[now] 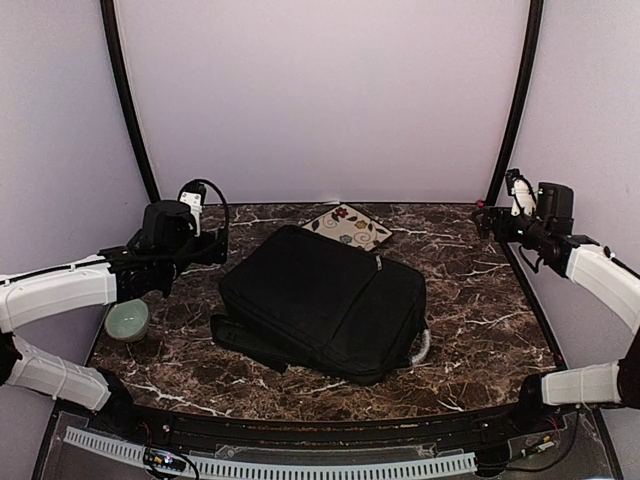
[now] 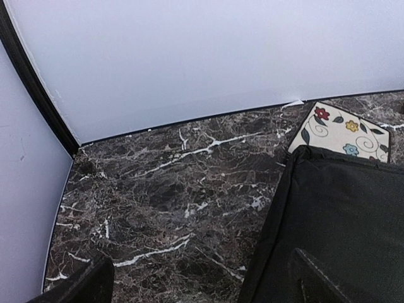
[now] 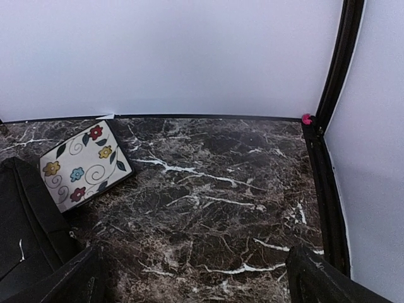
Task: Pack the student bag
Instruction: Reset both arms
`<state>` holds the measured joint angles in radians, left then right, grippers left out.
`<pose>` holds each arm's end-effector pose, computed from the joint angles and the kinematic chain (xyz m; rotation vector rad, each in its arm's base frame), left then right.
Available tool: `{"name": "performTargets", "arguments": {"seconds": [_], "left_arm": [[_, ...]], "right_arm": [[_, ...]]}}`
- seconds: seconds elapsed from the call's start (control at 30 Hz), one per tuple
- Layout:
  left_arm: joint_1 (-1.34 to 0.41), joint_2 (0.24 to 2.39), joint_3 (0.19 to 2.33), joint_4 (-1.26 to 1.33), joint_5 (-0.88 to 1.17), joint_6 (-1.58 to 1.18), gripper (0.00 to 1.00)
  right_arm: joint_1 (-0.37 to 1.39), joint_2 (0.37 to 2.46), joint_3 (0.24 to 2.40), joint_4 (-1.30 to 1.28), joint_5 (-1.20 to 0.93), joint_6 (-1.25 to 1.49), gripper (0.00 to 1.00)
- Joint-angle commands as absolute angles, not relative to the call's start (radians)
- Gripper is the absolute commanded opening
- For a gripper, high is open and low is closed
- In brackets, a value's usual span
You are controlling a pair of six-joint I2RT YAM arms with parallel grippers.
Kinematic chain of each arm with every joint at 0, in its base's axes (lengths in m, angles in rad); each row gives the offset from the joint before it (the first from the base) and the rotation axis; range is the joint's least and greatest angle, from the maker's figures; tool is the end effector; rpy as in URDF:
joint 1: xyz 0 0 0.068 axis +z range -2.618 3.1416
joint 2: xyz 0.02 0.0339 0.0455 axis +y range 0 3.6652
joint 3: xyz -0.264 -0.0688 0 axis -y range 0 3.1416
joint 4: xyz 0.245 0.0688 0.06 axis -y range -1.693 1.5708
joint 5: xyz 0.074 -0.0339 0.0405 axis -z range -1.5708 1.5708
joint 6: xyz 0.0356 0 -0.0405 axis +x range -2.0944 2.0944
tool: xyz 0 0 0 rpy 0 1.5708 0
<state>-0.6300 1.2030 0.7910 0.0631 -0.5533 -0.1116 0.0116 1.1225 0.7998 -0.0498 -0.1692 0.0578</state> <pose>0.2305 -0.1449 0.2811 0.1173 1.8623 0.0199 0.2585 0.0090 0.2909 -0.0675 1.9423 0.2104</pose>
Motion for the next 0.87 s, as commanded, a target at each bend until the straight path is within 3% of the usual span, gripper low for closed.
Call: {"name": "performTargets", "arguments": {"seconds": [0.0,0.83], "left_arm": [[-0.621,1.161,0.788,0.136,-0.597,-0.073,0.99],[-0.621,1.147,0.783,0.138,-0.565,-0.041,0.99]], "right_arm": [[0.008,1.114,0.816,0.034,-0.229,0.065,1.00],[-0.008,1.104,0.809,0.018,-0.333,0.049,1.00]]}}
